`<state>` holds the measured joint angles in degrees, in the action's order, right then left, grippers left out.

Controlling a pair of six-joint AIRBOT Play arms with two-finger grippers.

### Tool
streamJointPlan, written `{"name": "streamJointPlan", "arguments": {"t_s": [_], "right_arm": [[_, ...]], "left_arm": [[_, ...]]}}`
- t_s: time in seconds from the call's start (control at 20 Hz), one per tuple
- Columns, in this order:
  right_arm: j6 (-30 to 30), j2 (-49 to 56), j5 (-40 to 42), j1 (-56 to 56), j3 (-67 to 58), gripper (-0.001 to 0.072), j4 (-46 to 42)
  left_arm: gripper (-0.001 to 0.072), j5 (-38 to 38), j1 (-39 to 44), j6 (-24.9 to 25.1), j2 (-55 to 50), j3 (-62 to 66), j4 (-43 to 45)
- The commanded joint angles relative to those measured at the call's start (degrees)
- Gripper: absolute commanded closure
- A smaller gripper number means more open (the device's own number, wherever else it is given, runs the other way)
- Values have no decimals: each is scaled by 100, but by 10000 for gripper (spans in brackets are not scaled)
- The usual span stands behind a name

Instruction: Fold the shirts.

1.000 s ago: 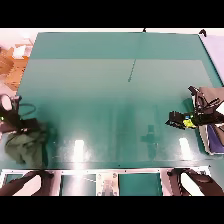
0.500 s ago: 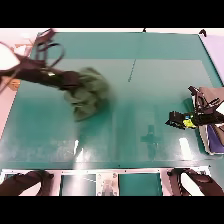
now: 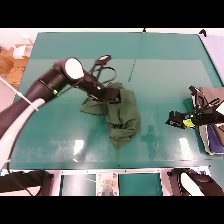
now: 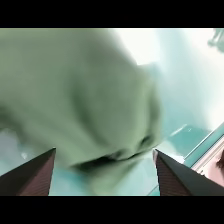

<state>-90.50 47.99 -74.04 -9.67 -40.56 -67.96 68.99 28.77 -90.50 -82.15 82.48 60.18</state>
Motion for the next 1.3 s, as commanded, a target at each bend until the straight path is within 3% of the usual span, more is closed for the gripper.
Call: {"name": "streamJointPlan", "arguments": {"t_s": [0.0, 0.1, 0.2, 0.25, 0.3, 0.35, 0.5, 0.65, 0.75, 0.8, 0.9, 0.95, 1.0, 1.05, 1.15, 1.25], "right_arm": [[-2, 0, 133, 7, 4, 697, 4], [-9, 20, 326, 7, 20, 696, 125], [55, 20, 673, 24, 164, 690, 730], [308, 26, 824, 101, 289, 525, 1176], [551, 61, 973, 254, 407, 308, 1550], [669, 125, 1139, 485, 520, 250, 1840], [664, 398, 1655, 1609, 857, 211, 2385], [212, 782, 2251, 2691, 909, 212, 2479], [92, 1141, 2516, 3176, 907, 211, 2612], [98, 1349, 2601, 3348, 903, 211, 2798], [101, 1731, 2876, 3543, 798, 211, 2990], [101, 1886, 2911, 3571, 715, 211, 3005], [125, 2000, 2903, 3569, 645, 213, 3003], [144, 2052, 2911, 3565, 621, 264, 2994], [483, 2055, 2940, 3508, 605, 695, 2959], [575, 1998, 2680, 3263, 492, 697, 2820]], "left_arm": [[-13, 1390, -940, 74, 160, 280, 817], [-13, 1436, -1506, 52, 369, 129, 1611], [-13, 1078, -1902, 61, 393, -400, 1565], [-13, 682, -1980, 111, 372, -807, 1447], [-13, 201, -2002, 267, 308, -1202, 1261], [-13, -289, -2002, 511, 157, -1547, 879], [-13, -1025, -2002, 1261, -671, -1888, -522], [-13, -1440, -2002, 1613, -1292, -1679, -1261], [4, -1515, -2002, 1606, -1405, -1510, -1266], [166, -1609, -2002, 1609, -1399, -1504, -1305], [593, -1685, -2000, 1641, -1403, -1486, -1357], [682, -1663, -2000, 1738, -1403, -1486, -1412], [682, -1600, -2002, 1749, -1401, -1486, -1436], [683, -1532, -2002, 1751, -1399, -1486, -1427], [683, -1366, -2002, 1751, -1386, -1447, -1392], [684, -1233, -2033, 1722, -1211, -1292, -1204]]}}
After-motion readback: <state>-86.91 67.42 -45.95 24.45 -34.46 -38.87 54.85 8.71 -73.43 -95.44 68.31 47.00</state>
